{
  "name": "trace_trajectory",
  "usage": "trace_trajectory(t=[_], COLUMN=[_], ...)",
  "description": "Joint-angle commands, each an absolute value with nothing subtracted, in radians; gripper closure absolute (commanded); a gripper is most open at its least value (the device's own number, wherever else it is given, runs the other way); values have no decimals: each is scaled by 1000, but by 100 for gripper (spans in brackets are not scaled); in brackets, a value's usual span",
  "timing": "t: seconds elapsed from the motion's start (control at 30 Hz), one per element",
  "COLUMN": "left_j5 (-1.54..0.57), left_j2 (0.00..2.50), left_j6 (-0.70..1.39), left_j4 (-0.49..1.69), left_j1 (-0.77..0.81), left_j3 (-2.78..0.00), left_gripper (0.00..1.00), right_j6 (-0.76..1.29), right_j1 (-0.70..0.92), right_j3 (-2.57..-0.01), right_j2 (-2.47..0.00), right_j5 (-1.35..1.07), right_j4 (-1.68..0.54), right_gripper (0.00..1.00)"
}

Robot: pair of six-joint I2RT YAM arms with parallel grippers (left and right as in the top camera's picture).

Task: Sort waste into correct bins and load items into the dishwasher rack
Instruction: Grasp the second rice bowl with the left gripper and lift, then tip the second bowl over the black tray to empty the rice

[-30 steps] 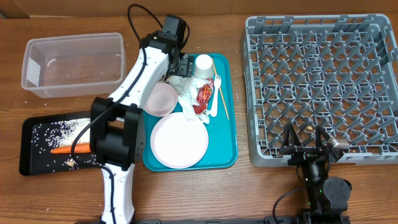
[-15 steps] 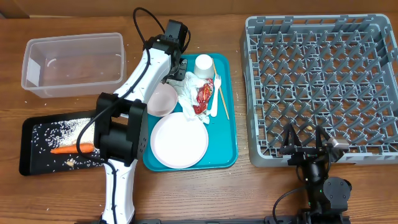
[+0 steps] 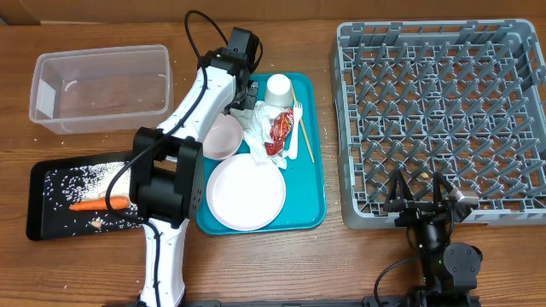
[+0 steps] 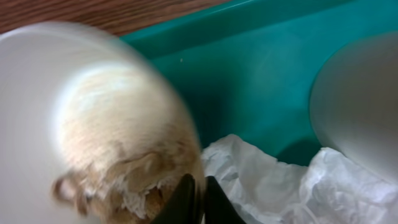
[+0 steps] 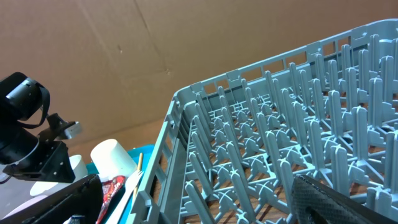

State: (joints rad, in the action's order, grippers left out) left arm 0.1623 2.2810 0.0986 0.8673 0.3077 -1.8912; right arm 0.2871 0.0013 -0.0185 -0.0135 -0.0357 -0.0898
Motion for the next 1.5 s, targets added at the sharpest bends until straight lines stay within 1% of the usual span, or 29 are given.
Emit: trace_trajectory(t=[0.0, 0.27, 0.43, 0.53, 0.67, 0.77, 0.83, 0.9, 1.0, 1.1, 1.23, 1.33, 1.47], left_j5=[183, 183, 183, 183, 183, 187, 206, 239, 245, 247, 253, 179, 38], left_j2=[2285, 2239, 2138, 2067, 1987, 1927, 1878, 1828, 1764, 1720, 1699, 1699, 1699], left_j6=[97, 125, 248, 302, 314, 332, 384, 480, 578, 588, 610, 611, 546], left_j4=[875, 952, 1063, 1063, 1090, 1171, 1260, 1363, 1478, 1538, 1603, 1627, 1618], left_j1=[309, 342, 374, 373, 359, 352, 341, 321, 267, 189, 47, -67, -201], left_j3=[-1897, -1963, -2090, -2106, -2106, -2106, -2106, -2106, -2106, -2105, -2105, -2097, -2049], left_gripper=[96, 96, 96, 96, 96, 96, 96, 96, 95, 96, 96, 95, 96], right_j6=[280, 280, 280, 280, 280, 280, 280, 280, 280, 280, 280, 280, 280], right_j1=[-1, -1, -1, -1, -1, -1, -1, -1, -1, -1, -1, -1, -1], right_j3=[-8, -8, -8, -8, -8, -8, -8, -8, -8, -8, -8, -8, -8], right_j2=[-4, -4, -4, -4, -4, -4, -4, -4, -4, -4, -4, -4, -4], right_j5=[-23, -23, -23, -23, -23, -23, -23, -23, -23, -23, -23, -23, -23], right_j4=[-84, -84, -84, -83, -83, -84, -84, -83, -83, -84, -83, -84, -84], right_gripper=[0, 0, 0, 0, 0, 0, 0, 0, 0, 0, 0, 0, 0])
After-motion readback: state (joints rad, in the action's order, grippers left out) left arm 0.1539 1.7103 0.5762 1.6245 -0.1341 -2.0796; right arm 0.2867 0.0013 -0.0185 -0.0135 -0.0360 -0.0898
